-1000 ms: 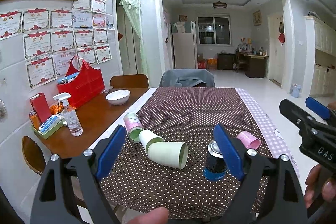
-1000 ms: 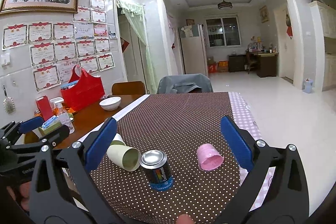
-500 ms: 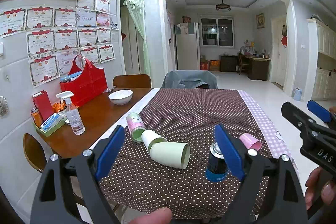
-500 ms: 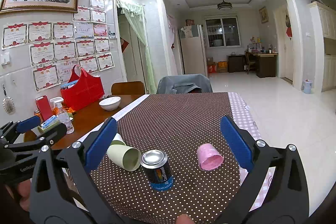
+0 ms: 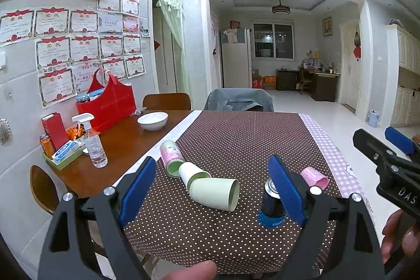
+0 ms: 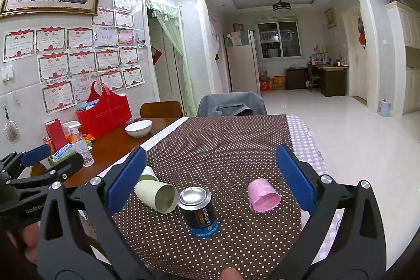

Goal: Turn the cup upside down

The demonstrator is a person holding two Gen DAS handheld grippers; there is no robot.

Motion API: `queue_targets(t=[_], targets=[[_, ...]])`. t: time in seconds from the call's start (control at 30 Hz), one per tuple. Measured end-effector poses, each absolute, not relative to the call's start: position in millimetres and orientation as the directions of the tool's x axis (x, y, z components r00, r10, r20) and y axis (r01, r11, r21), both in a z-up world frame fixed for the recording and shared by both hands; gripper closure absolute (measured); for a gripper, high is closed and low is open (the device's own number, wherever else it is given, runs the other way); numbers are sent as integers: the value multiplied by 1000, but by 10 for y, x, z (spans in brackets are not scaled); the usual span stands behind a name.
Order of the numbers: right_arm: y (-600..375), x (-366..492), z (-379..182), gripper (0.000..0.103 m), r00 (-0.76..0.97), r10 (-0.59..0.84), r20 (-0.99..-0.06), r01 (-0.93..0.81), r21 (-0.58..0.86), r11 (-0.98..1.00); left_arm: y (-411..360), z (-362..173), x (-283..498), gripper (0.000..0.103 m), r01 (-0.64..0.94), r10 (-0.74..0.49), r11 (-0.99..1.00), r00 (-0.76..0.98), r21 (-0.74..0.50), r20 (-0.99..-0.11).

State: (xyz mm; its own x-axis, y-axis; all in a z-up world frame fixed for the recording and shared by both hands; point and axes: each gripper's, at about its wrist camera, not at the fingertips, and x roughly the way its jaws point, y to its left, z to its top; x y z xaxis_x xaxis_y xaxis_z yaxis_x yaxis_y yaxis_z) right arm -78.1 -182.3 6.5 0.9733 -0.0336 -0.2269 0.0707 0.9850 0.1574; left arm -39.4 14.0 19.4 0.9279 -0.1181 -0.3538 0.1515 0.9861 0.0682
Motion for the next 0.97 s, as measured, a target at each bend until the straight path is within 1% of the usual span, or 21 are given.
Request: queue_targets(t=[0.57,0.97], targets=[[-1755,-769,37,6,971,-27,-238,66,160,985,143,199,-396,17,159,-129,985,928,61,-349],[-1765,-773,34,6,971,-22,-239,62,161,985,142,199,-370,17,143,-112,988,926,61,-360]])
